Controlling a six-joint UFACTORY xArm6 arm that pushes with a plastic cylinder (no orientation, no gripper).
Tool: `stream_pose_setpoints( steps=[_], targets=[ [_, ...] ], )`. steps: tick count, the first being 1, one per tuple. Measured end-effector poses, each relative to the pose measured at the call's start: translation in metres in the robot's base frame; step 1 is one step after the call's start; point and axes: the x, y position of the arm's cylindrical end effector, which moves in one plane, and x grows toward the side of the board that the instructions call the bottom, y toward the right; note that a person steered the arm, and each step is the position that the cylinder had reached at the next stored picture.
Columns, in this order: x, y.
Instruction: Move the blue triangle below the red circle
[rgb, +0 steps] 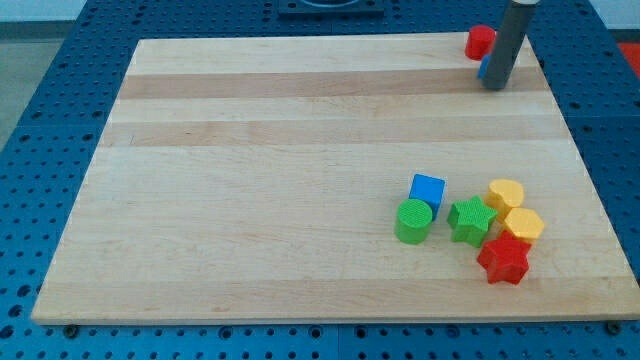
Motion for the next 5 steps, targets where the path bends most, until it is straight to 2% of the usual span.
stream_pose_setpoints(
  steps=[3,4,5],
  targets=[
    [-0.006,0.0],
    [0.007,-0.009],
    [0.035,-0.042]
  ],
)
